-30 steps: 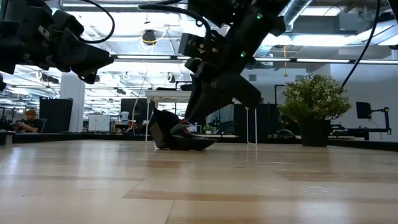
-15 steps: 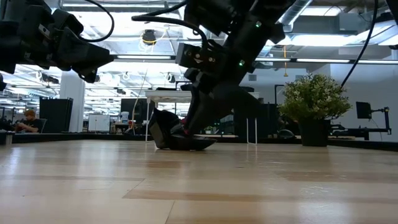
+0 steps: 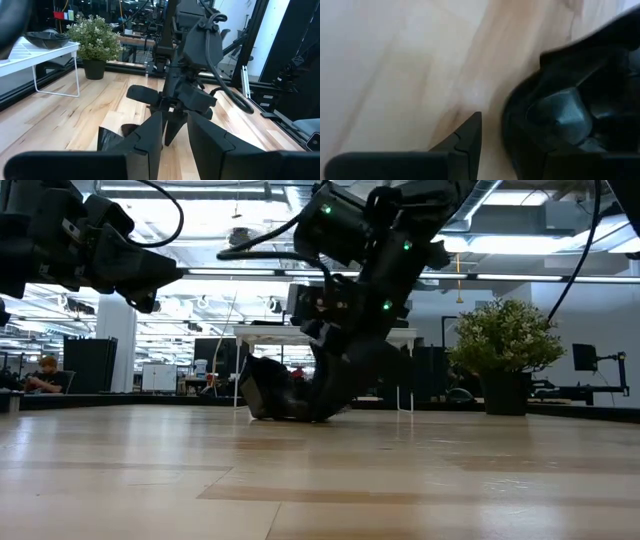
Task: Pick & Place Mini shaped plates
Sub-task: Stack the black leaf shaped plate on top of the black leaf shaped plate on the shelf
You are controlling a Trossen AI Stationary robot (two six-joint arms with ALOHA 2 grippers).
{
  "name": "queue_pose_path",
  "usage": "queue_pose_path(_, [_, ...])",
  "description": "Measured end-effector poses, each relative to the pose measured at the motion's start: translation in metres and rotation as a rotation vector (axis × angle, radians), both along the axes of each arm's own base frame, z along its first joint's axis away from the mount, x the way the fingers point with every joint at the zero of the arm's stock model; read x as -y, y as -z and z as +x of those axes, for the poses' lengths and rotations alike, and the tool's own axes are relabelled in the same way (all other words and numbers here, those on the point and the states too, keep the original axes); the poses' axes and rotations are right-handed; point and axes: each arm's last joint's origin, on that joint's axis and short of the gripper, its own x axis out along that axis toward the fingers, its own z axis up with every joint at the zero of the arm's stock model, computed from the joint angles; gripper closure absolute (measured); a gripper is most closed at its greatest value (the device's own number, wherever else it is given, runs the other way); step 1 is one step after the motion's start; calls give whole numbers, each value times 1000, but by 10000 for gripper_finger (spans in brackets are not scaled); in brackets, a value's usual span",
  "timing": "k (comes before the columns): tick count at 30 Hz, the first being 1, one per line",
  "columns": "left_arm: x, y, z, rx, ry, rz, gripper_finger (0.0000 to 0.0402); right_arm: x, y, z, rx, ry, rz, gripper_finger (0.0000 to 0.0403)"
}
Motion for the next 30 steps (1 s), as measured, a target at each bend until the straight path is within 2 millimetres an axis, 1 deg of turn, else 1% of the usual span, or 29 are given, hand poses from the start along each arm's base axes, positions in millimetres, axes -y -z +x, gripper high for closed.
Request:
queue_pose_path(3, [0,0,0,0,0,0,307,3,1,4,23,7,5,310])
queue_pose_path(14, [0,0,0,4,0,1,307,12,0,5,27,-4,28,314])
queue_pose_path(18, [0,-1,0,6,0,1,307,12,-1,4,19,14,27,335])
queue_pose_path(20, [0,-1,0,6,0,1,307,12,-6,2,6,21,28,347])
queue_pose_path(23, [0,-1,0,6,0,1,307,12,-17,1,31,28,20,362])
queue_pose_path(30, [0,-1,0,7,0,2,307,7,-19,-1,31,30,10,394])
